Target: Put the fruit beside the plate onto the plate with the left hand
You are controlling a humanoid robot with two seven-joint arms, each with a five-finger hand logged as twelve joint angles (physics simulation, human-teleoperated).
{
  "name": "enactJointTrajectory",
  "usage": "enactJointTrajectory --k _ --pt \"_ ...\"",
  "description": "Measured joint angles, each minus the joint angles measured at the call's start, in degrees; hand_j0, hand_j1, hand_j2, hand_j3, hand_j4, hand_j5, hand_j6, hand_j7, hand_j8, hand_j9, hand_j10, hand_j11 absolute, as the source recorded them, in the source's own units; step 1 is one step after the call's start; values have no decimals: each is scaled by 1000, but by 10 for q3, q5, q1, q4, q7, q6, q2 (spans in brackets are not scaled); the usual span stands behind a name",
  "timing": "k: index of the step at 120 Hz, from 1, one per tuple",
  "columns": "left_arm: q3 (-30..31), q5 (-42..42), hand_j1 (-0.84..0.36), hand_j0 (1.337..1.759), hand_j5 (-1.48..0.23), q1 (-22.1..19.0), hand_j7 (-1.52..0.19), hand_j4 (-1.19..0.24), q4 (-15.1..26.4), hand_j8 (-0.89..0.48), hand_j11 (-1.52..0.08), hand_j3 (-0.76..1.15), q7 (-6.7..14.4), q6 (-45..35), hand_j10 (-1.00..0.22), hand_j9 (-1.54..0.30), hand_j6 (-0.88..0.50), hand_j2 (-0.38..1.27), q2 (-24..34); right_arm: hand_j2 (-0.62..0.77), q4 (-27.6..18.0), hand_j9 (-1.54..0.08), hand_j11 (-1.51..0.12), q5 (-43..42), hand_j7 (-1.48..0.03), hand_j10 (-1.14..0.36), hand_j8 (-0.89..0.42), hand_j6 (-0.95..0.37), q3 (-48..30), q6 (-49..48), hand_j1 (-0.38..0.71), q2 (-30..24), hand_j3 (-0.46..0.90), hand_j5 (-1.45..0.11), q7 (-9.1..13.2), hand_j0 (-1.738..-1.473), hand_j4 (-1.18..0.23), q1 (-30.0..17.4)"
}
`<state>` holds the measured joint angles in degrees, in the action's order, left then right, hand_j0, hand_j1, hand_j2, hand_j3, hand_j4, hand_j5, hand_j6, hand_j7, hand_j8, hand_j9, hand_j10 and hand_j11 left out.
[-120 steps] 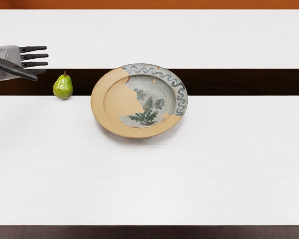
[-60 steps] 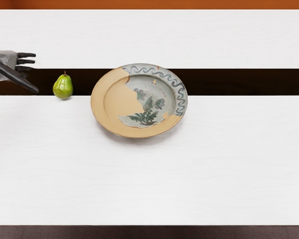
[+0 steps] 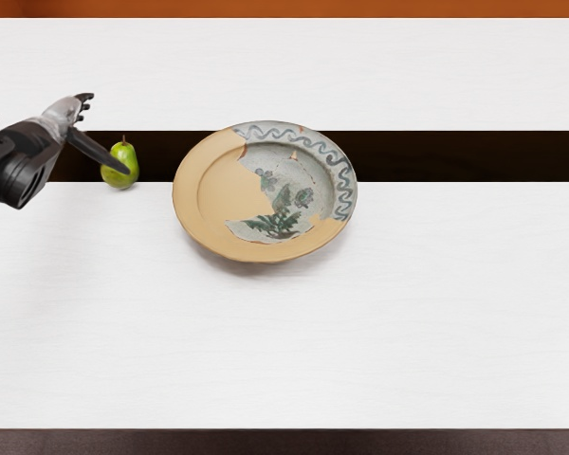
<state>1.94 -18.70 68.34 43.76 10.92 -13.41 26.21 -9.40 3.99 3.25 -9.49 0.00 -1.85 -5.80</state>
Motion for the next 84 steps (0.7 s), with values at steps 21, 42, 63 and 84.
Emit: enactJointTrajectory --k 21,42,63,84 --pt "12 -1 231 1658 -129 -1 -129 -100 0 -101 -129 0 1 -10 -100 -129 -101 21 -16 -2 0 -10 -10 0 -10 -8 -8 -8 0 0 -340 0 0 -10 0 -1658 -8 0" --pt "19 -2 148 1658 -218 -7 -218 -168 0 -169 -218 0 1 -12 -168 -218 -169 35 -25 -2 0 -10 -10 0 -10 -8 -8 -8 0 0 -340 0 0 -10 0 -1658 -8 0" --pt "20 -2 89 1658 -283 -17 -282 -218 0 -219 -282 0 1 -13 -218 -282 -219 45 -27 -2 0 -10 -10 0 -10 -8 -8 -8 0 0 -340 0 0 -10 0 -1658 -8 0" --pt "21 -2 45 1658 -331 -21 -331 -255 0 -256 -331 0 0 -22 -255 -331 -256 52 -27 -2 0 -10 -10 0 -10 -8 -8 -8 0 0 -340 0 0 -10 0 -1658 -8 0"
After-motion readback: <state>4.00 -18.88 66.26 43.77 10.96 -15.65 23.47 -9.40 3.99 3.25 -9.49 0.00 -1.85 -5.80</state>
